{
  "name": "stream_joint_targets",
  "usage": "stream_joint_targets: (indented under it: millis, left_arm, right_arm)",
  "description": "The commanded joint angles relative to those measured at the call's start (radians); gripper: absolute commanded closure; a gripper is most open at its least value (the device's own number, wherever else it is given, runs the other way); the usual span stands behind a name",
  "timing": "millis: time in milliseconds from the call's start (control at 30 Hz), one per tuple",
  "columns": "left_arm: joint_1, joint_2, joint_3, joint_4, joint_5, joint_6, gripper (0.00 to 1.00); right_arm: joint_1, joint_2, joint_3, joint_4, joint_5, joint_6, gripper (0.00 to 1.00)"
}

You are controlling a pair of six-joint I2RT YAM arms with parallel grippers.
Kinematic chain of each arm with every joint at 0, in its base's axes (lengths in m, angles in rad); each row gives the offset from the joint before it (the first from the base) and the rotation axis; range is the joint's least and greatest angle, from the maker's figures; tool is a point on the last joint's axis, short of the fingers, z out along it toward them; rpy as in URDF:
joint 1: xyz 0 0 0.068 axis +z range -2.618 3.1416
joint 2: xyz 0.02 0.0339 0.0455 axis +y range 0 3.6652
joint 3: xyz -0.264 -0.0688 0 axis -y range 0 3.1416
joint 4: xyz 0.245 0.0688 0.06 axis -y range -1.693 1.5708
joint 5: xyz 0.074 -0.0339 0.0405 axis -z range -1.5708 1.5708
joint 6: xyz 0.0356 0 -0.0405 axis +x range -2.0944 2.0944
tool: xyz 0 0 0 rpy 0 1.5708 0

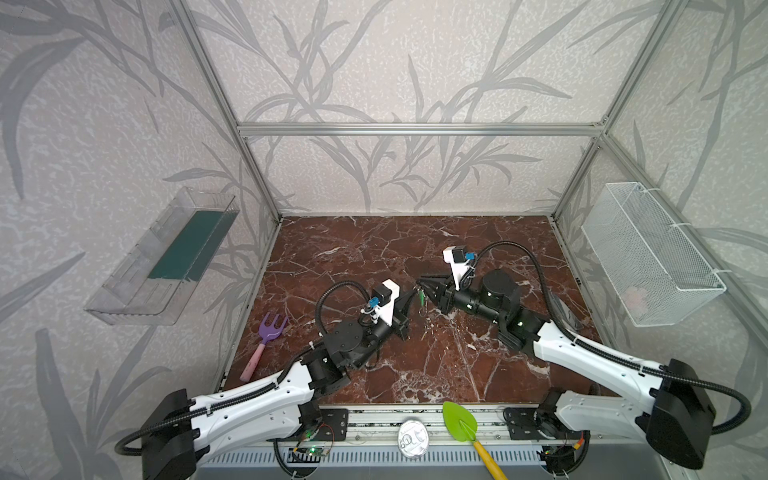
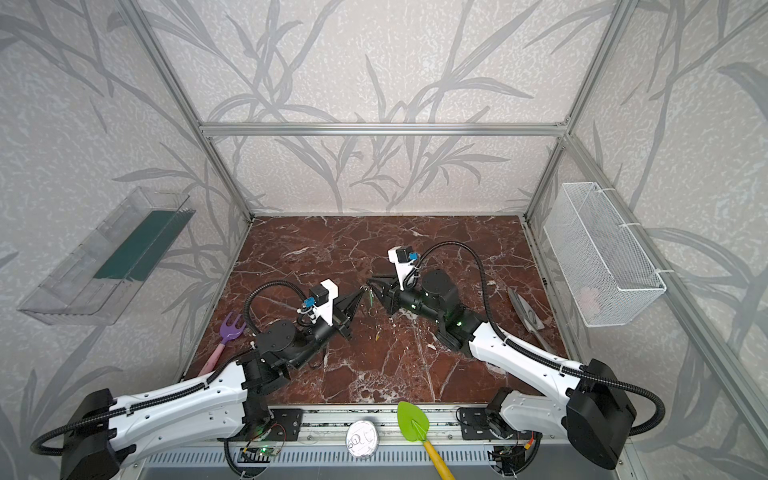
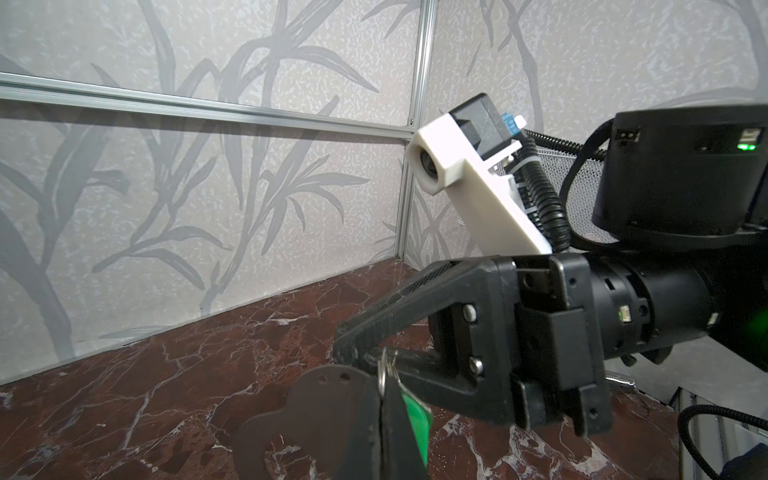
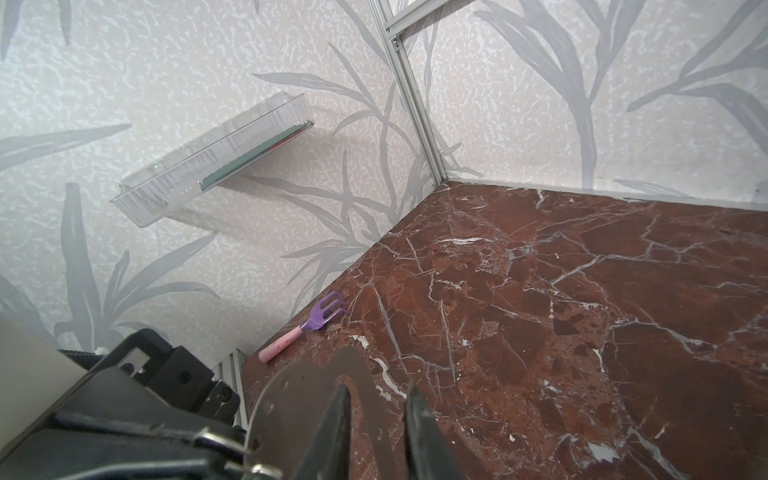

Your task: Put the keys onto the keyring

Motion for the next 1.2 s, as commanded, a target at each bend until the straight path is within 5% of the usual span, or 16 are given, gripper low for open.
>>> stream_joint_targets:
  millis: [0, 133, 333, 533, 933, 1167]
  left_arm:
    - [-0.004, -0.018, 0.005, 0.050, 0.008, 0.006, 1.00]
    - [-0.003, -0.028, 0.020, 0.001, -0.015, 0.000, 1.00]
    - [0.006, 0.006, 0.183, -0.350, -0.128, -0.043, 1.00]
    - [0.052, 0.003, 0.263, -0.466, -0.036, -0.082, 1.00]
    - [0.409, 0.080, 0.356, -0.526, 0.767, -0.102, 1.00]
    - [0.458, 0.141, 0.317, -0.371, 0.993, -0.110, 1.00]
  right_arm:
    - [-0.003, -0.016, 0.022, -0.013, 0.027, -0.021, 0.71]
    - [-0.020, -0.058, 0.024, -0.077, 0.053, -0.066, 0.68]
    - [-0.071, -0.147, 0.024, -0.192, 0.060, -0.140, 0.65]
    - [-0.102, -0.208, 0.027, -0.269, 0.000, -0.207, 0.62]
    - [-0.136, -0.198, 0.080, -0.294, -0.276, -0.337, 0.54]
    - [-0.137, -0.171, 0.084, -0.264, -0.309, -0.367, 0.58]
